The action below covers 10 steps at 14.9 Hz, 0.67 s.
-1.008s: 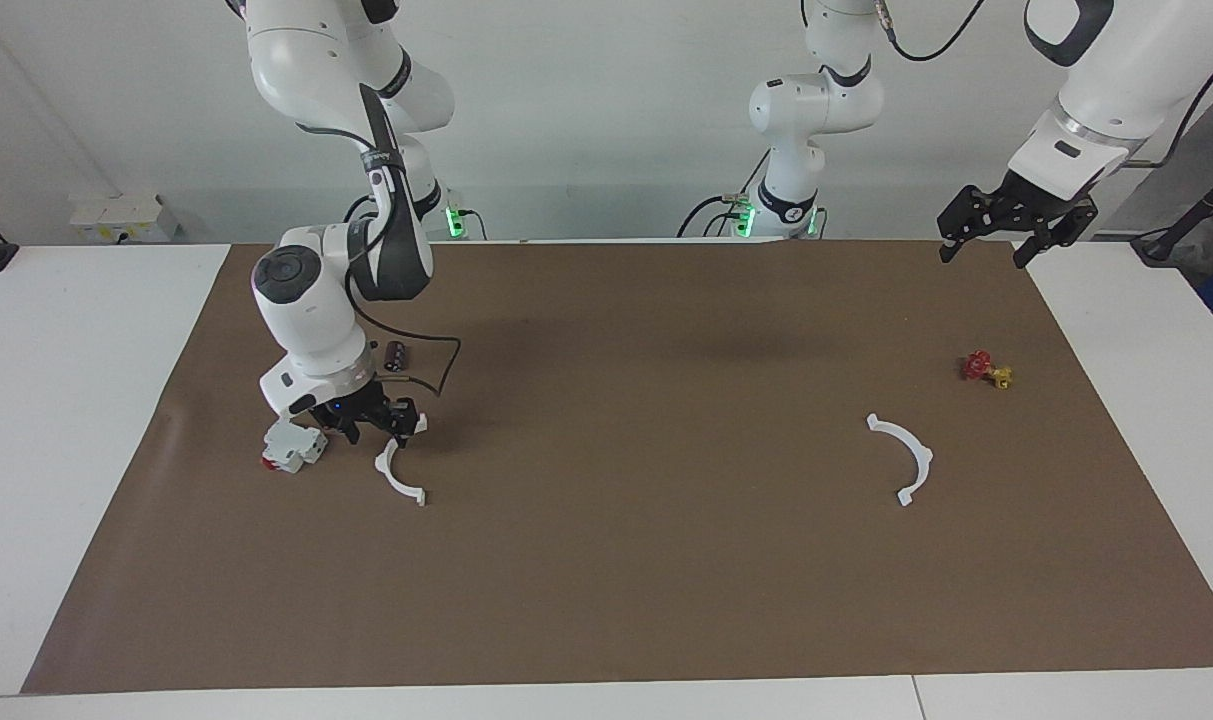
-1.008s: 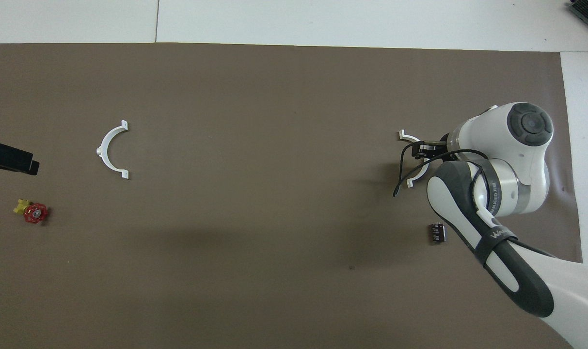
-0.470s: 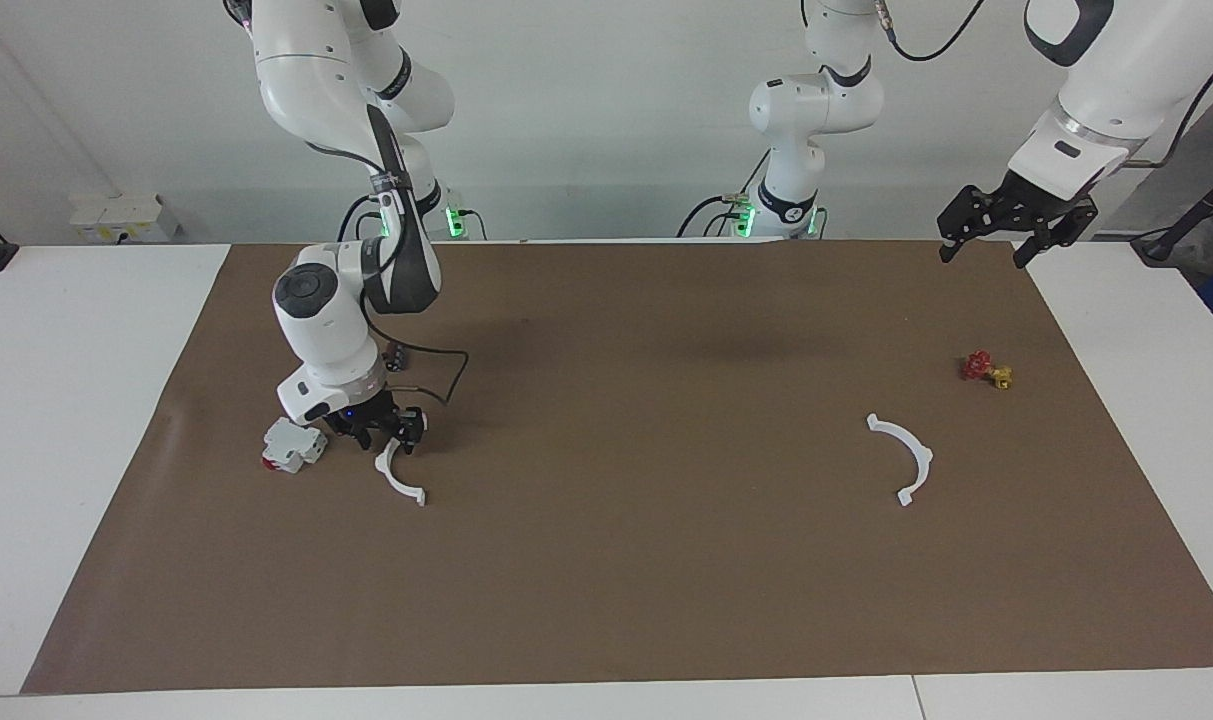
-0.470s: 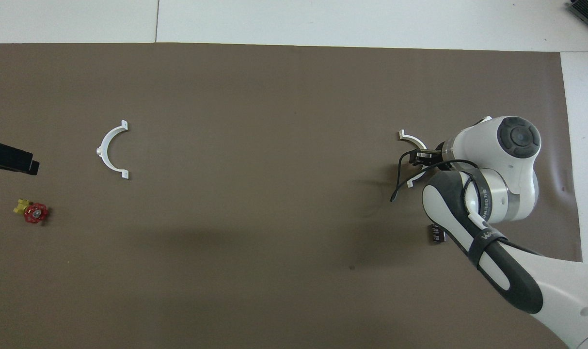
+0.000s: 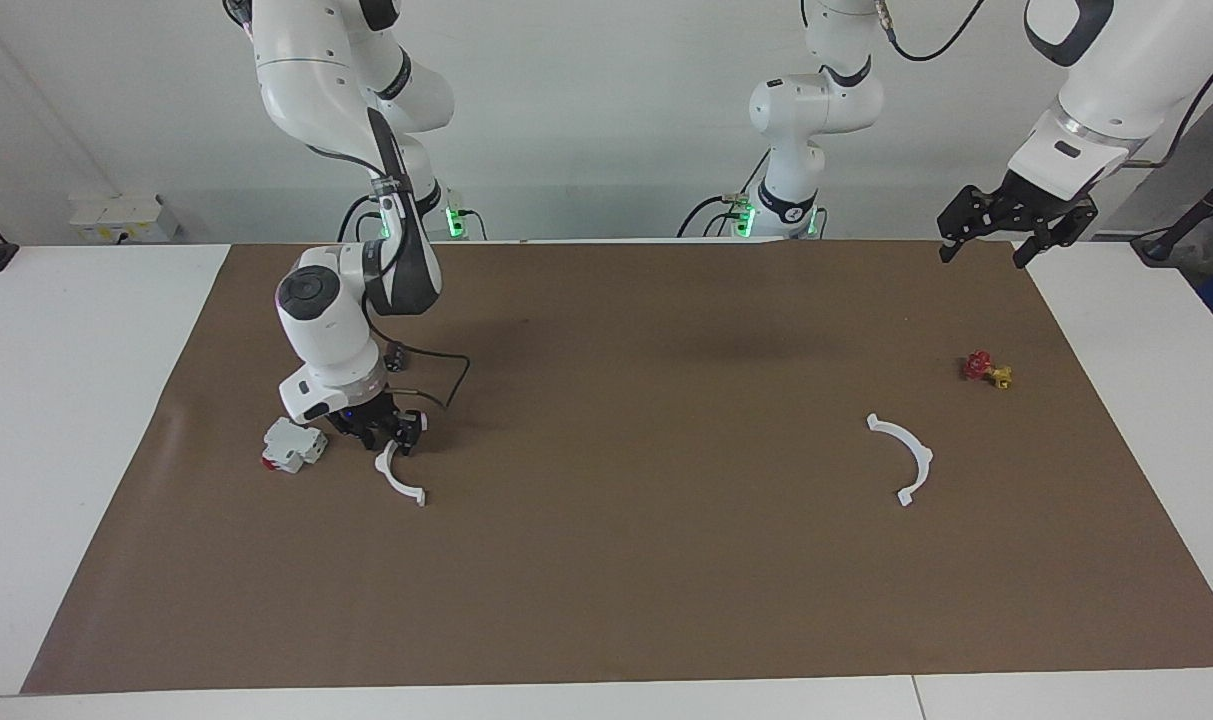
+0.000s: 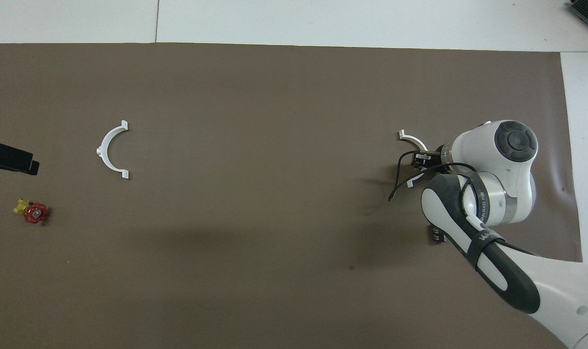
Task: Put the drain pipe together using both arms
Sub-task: 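Reach the right gripper to the nearer white half-ring and grasp it, then carry the white half-ring with the right gripper toward the table centre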
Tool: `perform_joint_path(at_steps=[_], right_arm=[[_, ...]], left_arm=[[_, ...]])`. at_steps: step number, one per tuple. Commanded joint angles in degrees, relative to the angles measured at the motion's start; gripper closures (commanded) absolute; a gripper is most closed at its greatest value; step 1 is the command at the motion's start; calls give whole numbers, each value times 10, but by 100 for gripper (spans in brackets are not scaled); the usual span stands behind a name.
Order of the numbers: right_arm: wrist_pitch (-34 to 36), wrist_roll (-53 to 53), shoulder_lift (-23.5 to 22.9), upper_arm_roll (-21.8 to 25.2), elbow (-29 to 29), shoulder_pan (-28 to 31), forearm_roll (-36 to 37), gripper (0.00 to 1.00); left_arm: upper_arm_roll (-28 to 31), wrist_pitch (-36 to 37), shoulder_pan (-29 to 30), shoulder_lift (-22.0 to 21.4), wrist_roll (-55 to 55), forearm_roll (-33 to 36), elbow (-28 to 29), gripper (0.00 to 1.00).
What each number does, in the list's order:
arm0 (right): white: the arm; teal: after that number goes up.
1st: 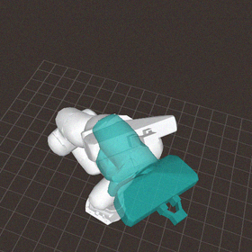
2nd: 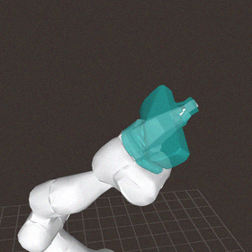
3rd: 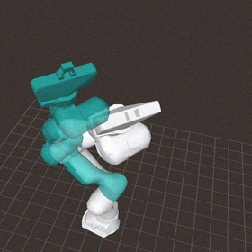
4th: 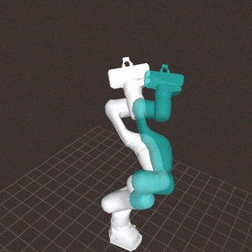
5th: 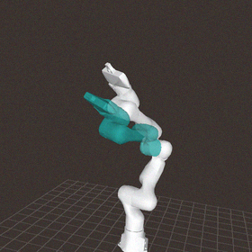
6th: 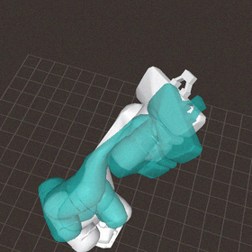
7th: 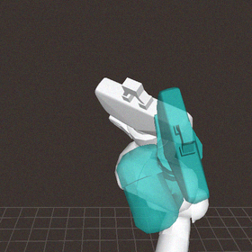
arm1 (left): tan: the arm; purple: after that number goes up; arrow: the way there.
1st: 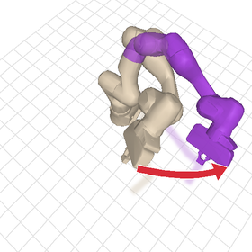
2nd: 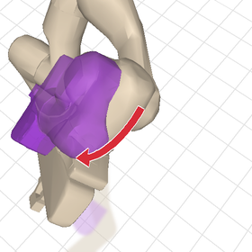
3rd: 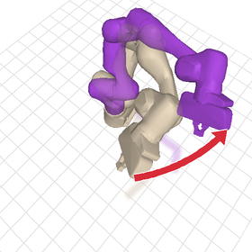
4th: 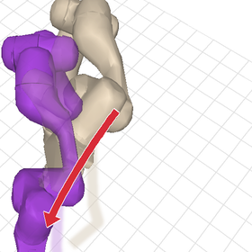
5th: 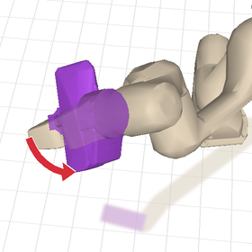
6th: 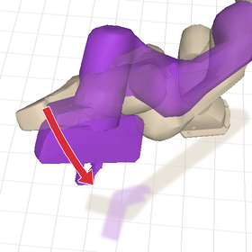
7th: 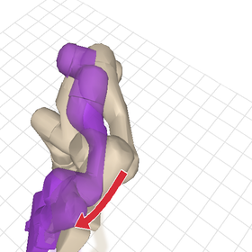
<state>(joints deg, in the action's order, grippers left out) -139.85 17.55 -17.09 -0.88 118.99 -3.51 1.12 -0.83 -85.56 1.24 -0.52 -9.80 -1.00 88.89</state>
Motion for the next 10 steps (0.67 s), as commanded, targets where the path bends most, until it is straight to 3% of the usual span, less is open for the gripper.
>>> perform_joint_path(at_steps=[1,4,10], right_arm=[[-16,17,1,-3,8,4,11,56],[-15,20,1,-3,8,4,11,72],[-13,20,1,-3,7,4,11,91]], left_arm=[[-1,-8,5,-16,-1,-3,20,0],[-1,-8,5,-17,-1,-3,20,0],[-1,-8,5,-17,-1,-3,20,0]])
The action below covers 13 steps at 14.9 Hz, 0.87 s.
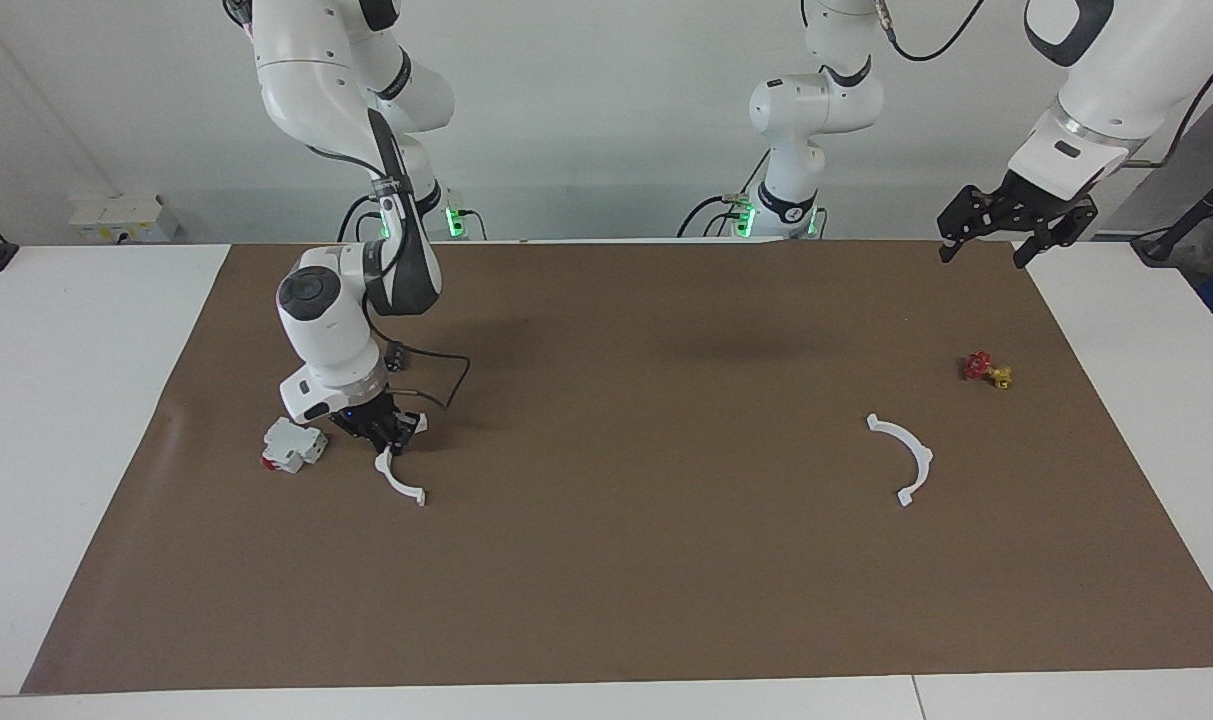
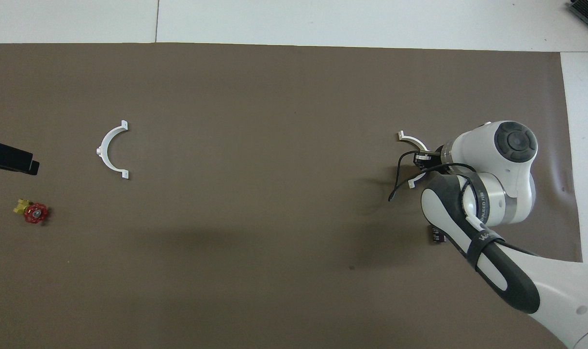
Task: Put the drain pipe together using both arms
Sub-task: 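Carry the white half-ring with the right gripper toward the table centre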
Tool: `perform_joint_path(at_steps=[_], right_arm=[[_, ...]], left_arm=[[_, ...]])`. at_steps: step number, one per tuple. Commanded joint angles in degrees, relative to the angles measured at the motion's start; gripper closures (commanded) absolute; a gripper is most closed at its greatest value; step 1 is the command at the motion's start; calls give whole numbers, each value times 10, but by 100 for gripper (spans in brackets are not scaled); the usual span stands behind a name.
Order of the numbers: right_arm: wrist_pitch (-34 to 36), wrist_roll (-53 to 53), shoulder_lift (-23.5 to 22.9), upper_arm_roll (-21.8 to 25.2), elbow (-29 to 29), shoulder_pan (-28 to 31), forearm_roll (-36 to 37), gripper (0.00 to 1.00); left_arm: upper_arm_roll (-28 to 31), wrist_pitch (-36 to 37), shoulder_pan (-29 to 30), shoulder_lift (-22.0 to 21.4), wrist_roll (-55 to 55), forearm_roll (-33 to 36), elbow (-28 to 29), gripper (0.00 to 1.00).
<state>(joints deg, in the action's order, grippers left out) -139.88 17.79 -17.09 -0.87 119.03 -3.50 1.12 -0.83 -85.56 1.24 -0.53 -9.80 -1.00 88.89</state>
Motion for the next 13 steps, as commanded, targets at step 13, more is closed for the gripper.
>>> perform_joint_path(at_steps=[13], right_arm=[[61,174,12,0,-30,-79,20,94]], left_arm=[[-1,-8,5,-17,-1,-3,20,0]])
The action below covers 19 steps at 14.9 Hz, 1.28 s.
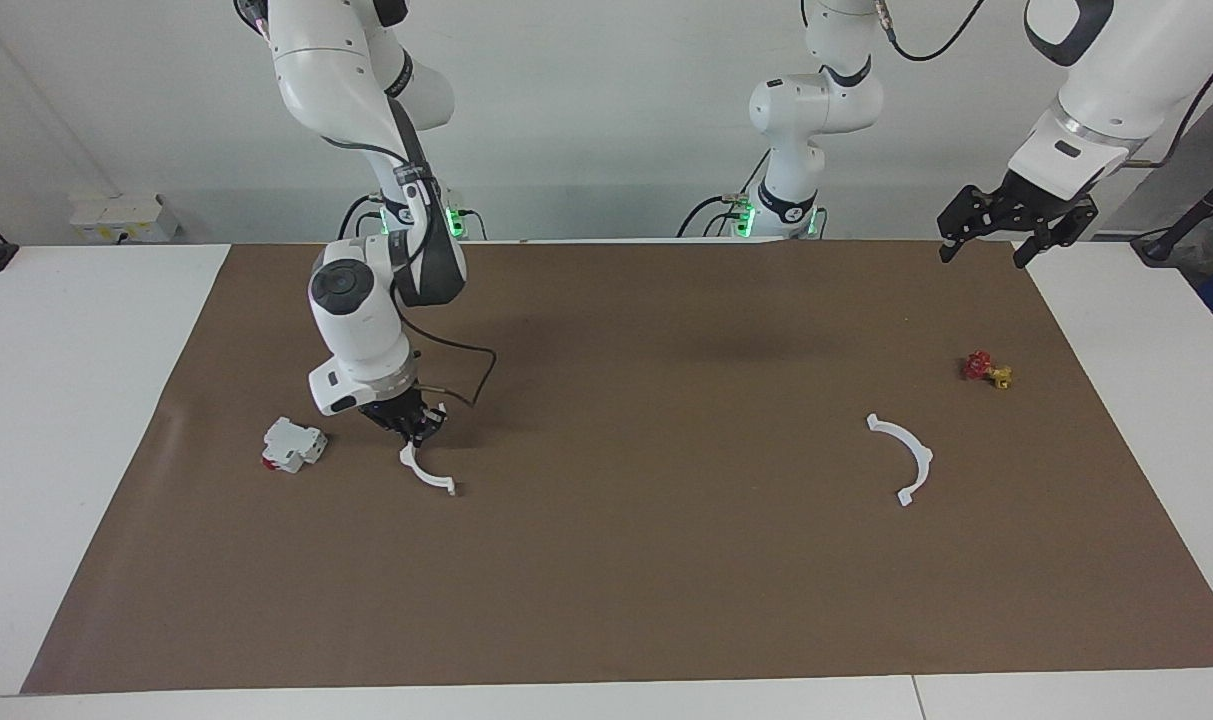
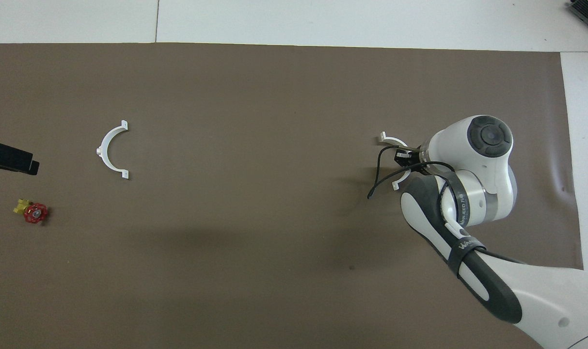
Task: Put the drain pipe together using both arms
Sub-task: 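Carry the white half-ring with the right gripper toward the table centre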
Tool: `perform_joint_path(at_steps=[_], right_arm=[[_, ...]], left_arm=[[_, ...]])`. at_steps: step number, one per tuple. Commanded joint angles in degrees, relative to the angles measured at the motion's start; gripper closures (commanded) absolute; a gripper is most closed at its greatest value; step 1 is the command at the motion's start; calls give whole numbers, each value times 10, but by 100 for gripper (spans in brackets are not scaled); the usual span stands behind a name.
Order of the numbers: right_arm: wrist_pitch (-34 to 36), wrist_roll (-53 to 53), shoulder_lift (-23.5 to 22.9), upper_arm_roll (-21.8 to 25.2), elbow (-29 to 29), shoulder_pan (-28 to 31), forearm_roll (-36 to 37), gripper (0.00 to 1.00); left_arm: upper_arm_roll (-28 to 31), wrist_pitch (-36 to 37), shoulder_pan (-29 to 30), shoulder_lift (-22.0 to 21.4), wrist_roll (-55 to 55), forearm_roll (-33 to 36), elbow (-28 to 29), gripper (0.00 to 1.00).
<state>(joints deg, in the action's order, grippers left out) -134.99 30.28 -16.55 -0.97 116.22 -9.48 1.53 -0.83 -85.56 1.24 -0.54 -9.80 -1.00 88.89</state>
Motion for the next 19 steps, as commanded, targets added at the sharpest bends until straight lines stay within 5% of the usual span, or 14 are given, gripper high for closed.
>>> perform_joint_path(at_steps=[1,11,19], right_arm=[[17,67,6,1,-4,-33,16,94],[17,193,-4,-3,-71,-160,16,97],[18,283,-85,-2,-172,-229,19,96]], left_arm=[[-1,-8,5,-17,-1,-3,20,0],[-1,-8,5,-17,-1,-3,20,0],[-2,-7,-3,-21,2,-4,28,0]])
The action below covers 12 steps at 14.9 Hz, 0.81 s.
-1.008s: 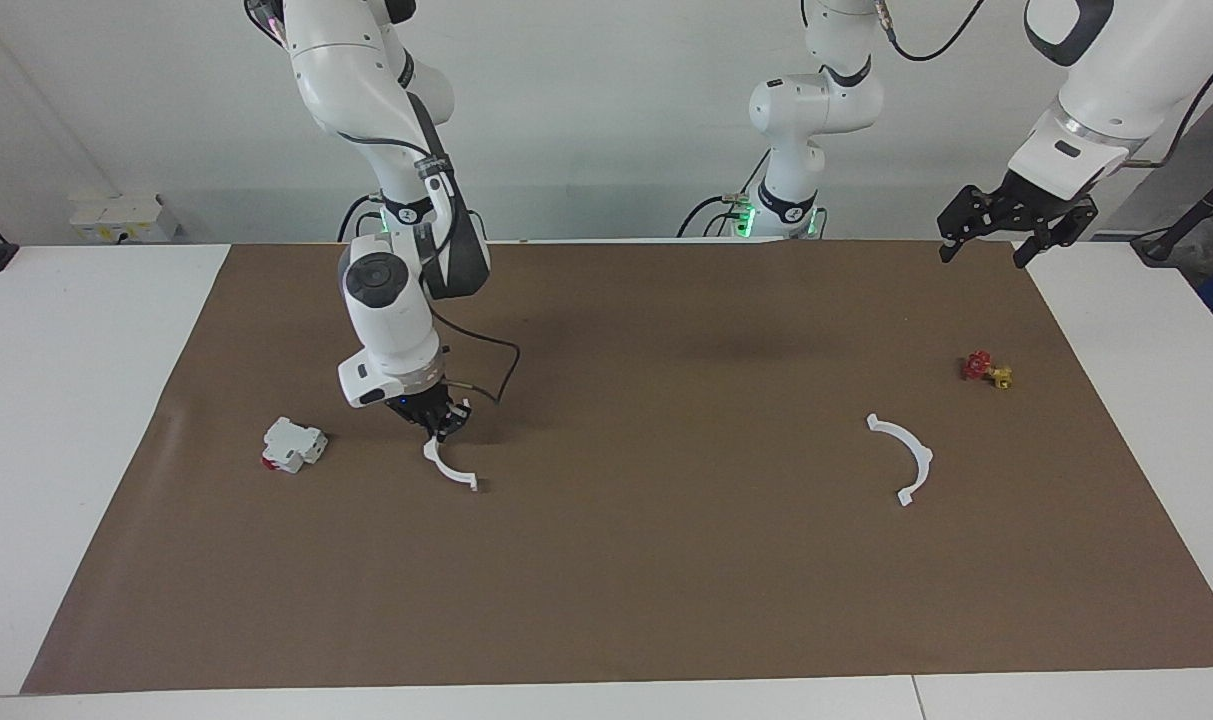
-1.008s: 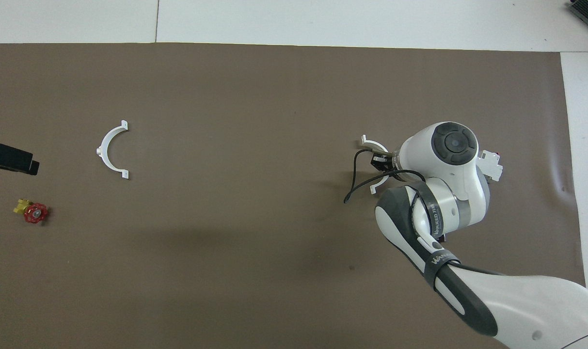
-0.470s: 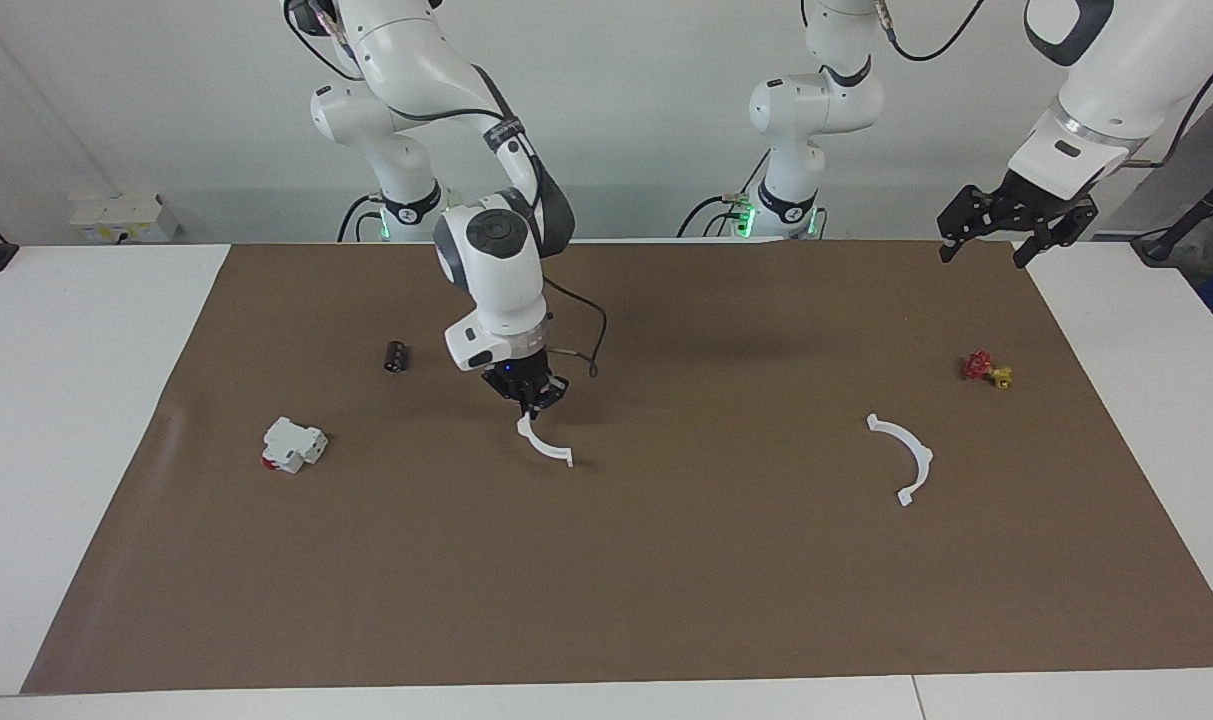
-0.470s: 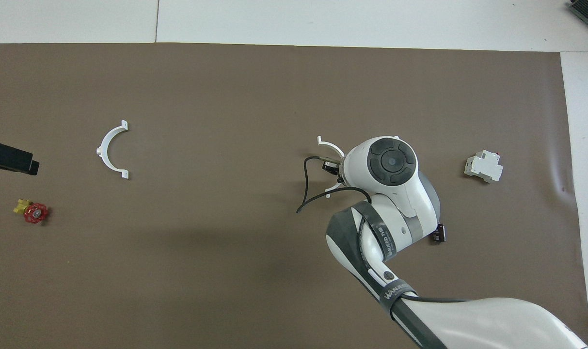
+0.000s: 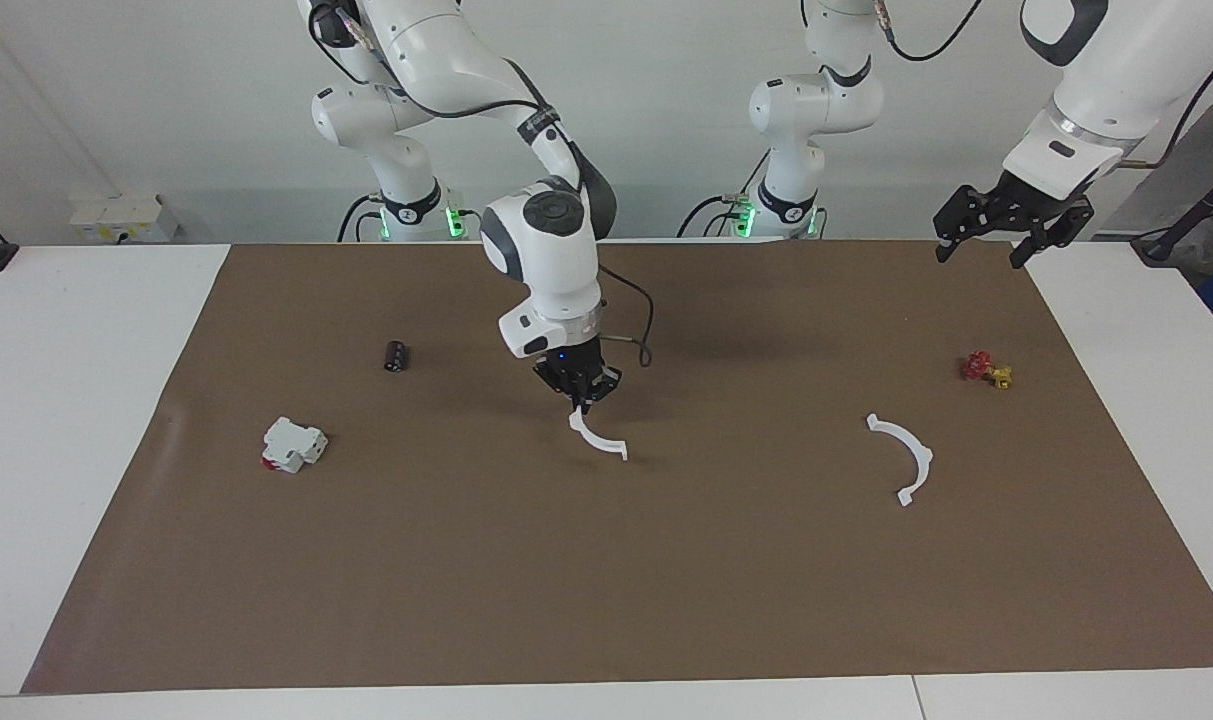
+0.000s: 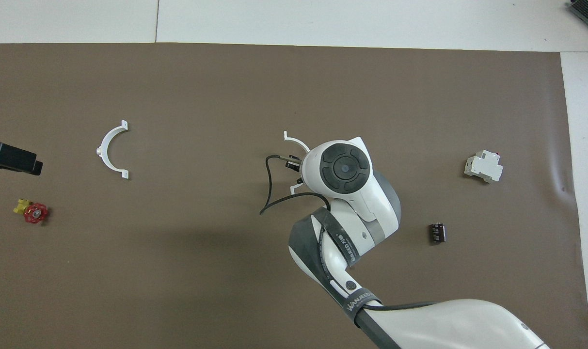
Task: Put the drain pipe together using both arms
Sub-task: 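Carry the white half-ring with the right gripper toward the table centre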
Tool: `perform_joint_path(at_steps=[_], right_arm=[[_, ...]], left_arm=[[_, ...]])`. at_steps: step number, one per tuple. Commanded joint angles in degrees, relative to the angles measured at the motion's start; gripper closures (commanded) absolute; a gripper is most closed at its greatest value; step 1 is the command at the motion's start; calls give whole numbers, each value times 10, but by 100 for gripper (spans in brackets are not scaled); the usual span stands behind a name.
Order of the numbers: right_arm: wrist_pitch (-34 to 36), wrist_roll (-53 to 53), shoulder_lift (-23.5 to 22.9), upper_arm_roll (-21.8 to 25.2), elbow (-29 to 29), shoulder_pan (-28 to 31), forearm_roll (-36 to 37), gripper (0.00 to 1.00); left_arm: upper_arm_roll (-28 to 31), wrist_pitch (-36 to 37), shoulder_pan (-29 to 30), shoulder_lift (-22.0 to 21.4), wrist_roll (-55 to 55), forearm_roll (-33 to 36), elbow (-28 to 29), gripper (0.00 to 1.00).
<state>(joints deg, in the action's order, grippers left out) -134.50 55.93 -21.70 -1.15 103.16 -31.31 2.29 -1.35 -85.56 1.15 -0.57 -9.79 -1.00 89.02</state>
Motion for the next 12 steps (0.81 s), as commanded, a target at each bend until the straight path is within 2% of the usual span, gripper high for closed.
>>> perform_joint_path(at_steps=[1,9,12], right_arm=[[11,32,-40,0,-45,-14,11,96],[-1,73,-69,0,-54,-34,12,97],[1,116,-104,1,-93,-53,32,97]], left_arm=[[3,-11,-2,-21,2,-3,28,0],[2,-103,3,-14,0,-5,45,0],[3,-163,7,1,0,-5,64,0]])
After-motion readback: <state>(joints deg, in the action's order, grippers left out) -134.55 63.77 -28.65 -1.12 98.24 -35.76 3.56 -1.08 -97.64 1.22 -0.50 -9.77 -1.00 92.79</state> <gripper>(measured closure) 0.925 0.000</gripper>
